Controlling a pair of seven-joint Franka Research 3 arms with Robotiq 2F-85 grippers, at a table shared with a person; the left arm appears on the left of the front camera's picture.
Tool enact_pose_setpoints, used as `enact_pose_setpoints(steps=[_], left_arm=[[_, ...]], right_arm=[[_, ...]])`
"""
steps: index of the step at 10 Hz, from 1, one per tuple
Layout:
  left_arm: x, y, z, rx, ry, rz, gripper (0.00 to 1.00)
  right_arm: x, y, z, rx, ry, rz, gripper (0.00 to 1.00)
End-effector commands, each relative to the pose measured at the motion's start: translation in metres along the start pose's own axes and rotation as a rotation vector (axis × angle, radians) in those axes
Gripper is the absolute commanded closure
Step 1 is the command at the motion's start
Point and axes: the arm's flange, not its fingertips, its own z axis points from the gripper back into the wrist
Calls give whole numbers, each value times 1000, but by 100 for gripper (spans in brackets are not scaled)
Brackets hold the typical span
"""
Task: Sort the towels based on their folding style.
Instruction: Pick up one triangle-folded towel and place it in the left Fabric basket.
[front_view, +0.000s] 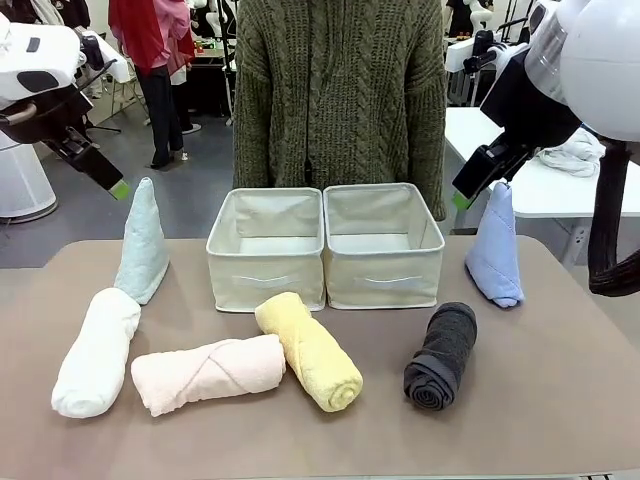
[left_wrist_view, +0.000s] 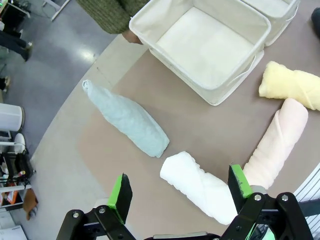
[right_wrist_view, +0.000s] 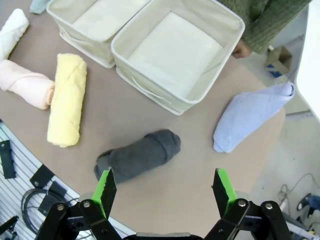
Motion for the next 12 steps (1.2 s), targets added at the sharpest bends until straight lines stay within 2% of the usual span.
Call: enact_pose_setpoints(steps=[1, 2, 4, 6, 7, 9, 12], left_arm=[[-11, 32, -2, -274, -17, -54, 0], [-22, 64, -9, -388, -88, -93, 0], [-45, 111, -15, -502, -218, -80, 0], [-77, 161, -21, -572, -360, -84, 0], [-92, 182, -20, -588, -391, -48, 0], [-125, 221, -8, -597, -464, 30, 0], [-155, 249, 27, -634, -500, 11, 0]], right_arm=[[-7, -32, -3, 246, 24, 18, 0], [-17, -71, -7, 394, -3, 63, 0], [-35, -131, -10, 658, -94, 91, 0], [-66, -194, -10, 804, -261, 86, 0], [-84, -218, -8, 850, -344, 69, 0], [-122, -250, 3, 853, -489, 11, 0], [-152, -262, 17, 849, -550, 5, 0]])
